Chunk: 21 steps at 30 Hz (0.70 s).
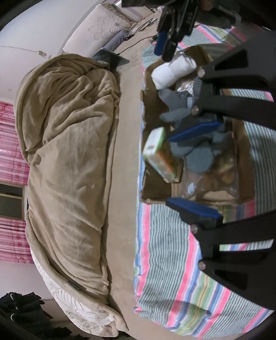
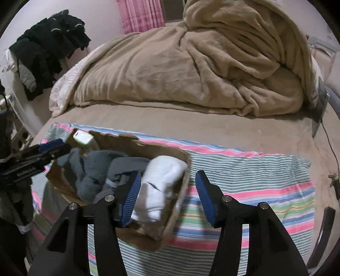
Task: Organize objects
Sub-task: 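Carry the tissue pack and white sock into the box and open both grippers, then grasp the blue tissue pack with the right gripper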
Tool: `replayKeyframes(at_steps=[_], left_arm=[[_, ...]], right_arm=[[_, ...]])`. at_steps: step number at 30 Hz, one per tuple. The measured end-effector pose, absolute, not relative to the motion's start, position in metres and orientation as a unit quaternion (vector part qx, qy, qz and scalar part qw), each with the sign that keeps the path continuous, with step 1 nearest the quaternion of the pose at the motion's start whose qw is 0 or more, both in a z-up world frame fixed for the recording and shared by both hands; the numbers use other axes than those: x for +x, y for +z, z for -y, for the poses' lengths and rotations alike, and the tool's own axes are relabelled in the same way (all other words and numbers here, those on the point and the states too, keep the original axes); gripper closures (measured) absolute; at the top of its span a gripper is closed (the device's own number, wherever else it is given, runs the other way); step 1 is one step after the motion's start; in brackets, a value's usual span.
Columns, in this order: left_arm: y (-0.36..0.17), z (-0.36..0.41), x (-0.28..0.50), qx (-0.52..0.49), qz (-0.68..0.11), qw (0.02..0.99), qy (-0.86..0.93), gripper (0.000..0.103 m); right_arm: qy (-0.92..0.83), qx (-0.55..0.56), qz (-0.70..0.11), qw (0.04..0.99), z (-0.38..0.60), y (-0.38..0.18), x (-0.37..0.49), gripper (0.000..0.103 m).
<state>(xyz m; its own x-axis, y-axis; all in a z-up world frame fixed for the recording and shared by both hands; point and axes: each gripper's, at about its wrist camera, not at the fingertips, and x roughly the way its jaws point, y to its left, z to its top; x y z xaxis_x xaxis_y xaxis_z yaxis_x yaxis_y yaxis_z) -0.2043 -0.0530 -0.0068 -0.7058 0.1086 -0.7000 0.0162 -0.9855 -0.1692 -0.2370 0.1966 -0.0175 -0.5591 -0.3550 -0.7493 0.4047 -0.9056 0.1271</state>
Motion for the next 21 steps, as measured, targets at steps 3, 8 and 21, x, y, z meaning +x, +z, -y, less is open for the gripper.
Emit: replayKeyframes(at_steps=[3,8,21], left_arm=[[-0.002,0.053,-0.199,-0.381,0.083,0.024,0.921,0.046],[0.007,0.056,-0.185,-0.379,0.087,0.026,0.921,0.045],[0.017,0.051,-0.127,-0.39,0.087,0.035,0.916,0.031]], right_arm=[[-0.878,0.43,-0.032,0.206,-0.197,-0.032,-0.243,0.047],[-0.883,0.425,-0.021,0.197,-0.202,-0.029,-0.24,0.045],[-0.882,0.411,-0.02,0.232,-0.189,-0.007,-0.169,0.028]])
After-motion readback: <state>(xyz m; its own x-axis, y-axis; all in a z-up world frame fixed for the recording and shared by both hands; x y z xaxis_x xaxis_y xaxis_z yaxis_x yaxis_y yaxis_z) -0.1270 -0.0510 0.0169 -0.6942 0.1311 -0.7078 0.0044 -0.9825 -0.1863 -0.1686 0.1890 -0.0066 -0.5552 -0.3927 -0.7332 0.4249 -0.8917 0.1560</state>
